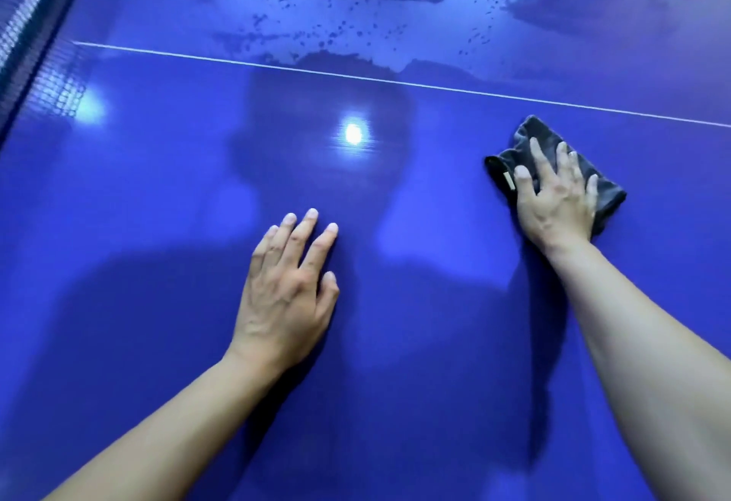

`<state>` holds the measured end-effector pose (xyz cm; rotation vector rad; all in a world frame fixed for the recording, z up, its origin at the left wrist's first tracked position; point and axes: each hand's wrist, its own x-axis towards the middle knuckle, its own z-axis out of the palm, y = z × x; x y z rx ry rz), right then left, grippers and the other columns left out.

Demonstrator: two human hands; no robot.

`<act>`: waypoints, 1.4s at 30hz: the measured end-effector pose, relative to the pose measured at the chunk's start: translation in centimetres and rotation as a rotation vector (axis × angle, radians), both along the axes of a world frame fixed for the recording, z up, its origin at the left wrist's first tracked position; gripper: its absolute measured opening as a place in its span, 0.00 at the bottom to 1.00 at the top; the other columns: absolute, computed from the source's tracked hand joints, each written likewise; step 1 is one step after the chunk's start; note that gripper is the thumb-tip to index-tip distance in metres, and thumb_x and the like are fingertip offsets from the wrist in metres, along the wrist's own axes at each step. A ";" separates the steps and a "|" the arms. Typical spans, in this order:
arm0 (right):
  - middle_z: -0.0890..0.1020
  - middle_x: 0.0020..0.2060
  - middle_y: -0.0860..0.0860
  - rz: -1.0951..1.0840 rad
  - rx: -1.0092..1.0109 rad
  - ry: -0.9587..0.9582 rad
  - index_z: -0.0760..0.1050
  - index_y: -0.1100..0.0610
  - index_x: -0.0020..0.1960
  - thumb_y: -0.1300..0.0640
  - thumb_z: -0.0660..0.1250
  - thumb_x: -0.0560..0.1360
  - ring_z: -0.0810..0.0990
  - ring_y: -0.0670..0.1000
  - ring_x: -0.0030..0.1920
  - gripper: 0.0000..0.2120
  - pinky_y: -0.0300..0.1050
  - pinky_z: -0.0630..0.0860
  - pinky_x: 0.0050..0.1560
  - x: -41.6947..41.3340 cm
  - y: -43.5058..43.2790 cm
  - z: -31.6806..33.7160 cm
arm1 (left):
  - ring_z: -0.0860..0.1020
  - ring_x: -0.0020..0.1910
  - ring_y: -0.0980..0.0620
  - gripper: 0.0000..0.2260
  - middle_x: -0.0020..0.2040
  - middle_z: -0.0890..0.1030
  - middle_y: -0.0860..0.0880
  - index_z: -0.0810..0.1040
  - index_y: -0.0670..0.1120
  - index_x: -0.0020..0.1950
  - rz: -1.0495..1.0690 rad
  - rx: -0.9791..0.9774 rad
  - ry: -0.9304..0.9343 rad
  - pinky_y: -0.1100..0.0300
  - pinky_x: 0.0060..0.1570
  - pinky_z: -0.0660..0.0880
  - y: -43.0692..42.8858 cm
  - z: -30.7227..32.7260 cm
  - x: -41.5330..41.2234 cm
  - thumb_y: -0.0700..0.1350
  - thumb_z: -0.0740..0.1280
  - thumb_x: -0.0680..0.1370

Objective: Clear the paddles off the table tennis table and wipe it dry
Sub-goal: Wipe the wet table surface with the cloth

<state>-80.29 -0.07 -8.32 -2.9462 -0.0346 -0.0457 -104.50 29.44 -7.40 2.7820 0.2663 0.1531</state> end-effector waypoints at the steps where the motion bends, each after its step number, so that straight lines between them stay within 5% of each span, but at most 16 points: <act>1: 0.57 0.82 0.55 0.021 0.002 -0.007 0.58 0.42 0.81 0.40 0.52 0.84 0.52 0.53 0.82 0.26 0.61 0.43 0.81 -1.0 1.4 0.0 | 0.64 0.78 0.42 0.24 0.77 0.67 0.43 0.71 0.46 0.76 0.001 0.000 -0.002 0.47 0.78 0.57 0.2 0.1 -0.3 0.48 0.59 0.79; 15: 0.56 0.82 0.51 0.624 -0.023 -0.038 0.56 0.37 0.81 0.37 0.49 0.82 0.51 0.50 0.82 0.27 0.60 0.43 0.81 -13.4 41.0 0.1 | 0.64 0.77 0.40 0.25 0.77 0.67 0.42 0.70 0.42 0.75 0.322 0.033 -0.006 0.43 0.76 0.60 17.4 -0.5 -16.6 0.48 0.58 0.79; 22: 0.58 0.82 0.50 0.913 0.004 -0.025 0.58 0.37 0.80 0.37 0.52 0.82 0.52 0.49 0.82 0.27 0.59 0.44 0.80 -21.5 52.1 -0.2 | 0.62 0.78 0.42 0.25 0.77 0.67 0.42 0.69 0.42 0.75 0.356 -0.007 -0.018 0.44 0.76 0.60 18.1 -0.8 -17.7 0.46 0.61 0.78; 31: 0.57 0.82 0.48 0.936 0.012 0.017 0.58 0.36 0.80 0.38 0.53 0.82 0.52 0.47 0.82 0.26 0.56 0.43 0.80 -20.9 49.0 0.2 | 0.63 0.77 0.40 0.28 0.78 0.65 0.41 0.66 0.41 0.77 0.401 -0.038 -0.027 0.44 0.76 0.58 13.9 0.9 -16.3 0.44 0.62 0.76; 42: 0.58 0.82 0.48 0.511 0.058 0.002 0.59 0.35 0.80 0.38 0.52 0.81 0.53 0.47 0.82 0.27 0.55 0.44 0.81 -12.9 18.0 0.5 | 0.63 0.77 0.39 0.27 0.77 0.67 0.41 0.68 0.40 0.75 0.215 -0.009 0.004 0.44 0.77 0.58 -1.0 1.7 -12.6 0.46 0.61 0.77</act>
